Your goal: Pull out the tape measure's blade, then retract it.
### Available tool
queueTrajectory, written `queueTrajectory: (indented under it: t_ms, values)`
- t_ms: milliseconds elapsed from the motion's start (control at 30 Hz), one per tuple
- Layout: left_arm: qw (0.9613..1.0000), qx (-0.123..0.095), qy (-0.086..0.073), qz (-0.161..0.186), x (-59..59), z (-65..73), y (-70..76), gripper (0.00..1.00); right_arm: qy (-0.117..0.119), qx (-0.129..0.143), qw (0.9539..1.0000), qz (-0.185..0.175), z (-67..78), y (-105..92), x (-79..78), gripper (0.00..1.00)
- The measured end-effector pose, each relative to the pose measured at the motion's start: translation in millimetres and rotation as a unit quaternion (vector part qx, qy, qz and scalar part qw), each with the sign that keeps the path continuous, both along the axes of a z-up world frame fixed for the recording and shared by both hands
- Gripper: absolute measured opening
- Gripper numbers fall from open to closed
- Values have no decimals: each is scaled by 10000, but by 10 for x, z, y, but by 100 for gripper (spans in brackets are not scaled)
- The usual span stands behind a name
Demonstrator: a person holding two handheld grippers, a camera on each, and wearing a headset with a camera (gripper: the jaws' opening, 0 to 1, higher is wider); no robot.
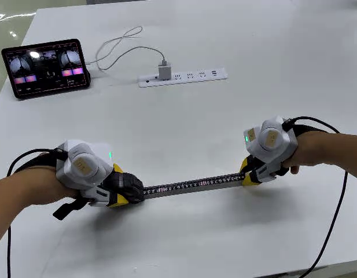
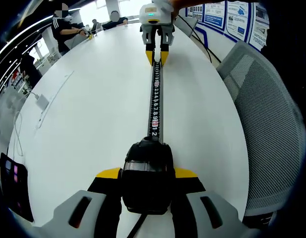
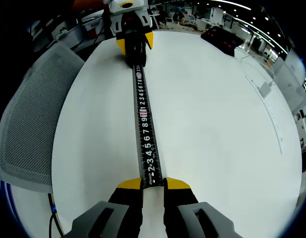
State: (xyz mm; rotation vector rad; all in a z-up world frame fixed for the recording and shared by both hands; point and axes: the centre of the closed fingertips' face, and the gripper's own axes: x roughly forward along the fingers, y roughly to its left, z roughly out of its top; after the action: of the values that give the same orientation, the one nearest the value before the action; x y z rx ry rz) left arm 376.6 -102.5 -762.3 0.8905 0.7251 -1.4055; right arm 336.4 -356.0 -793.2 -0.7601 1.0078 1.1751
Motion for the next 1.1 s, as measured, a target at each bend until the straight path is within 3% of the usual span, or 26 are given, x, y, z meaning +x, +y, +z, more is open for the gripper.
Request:
queueTrajectory:
  t_ms: [133, 267, 533, 700, 1100]
  values:
    - [10000, 40, 24, -36, 0, -3, 15, 33, -19, -82, 9999, 133, 0, 0, -5, 12]
    - [9999, 50, 21, -130, -7, -2, 14, 32, -1, -45, 10000, -51, 0, -1, -3, 11]
    - [9996, 168, 19, -248, 1, -8, 26, 32, 36, -44, 10000, -80, 5, 10, -33, 11]
    - [9992, 211, -20, -331, 2, -13, 32, 32, 170, 3, 9998, -141, 7, 27, -94, 11]
    - [9992, 278, -26, -290, -21, -7, 31, 33, 41, -9, 10000, -63, -3, 25, -97, 12]
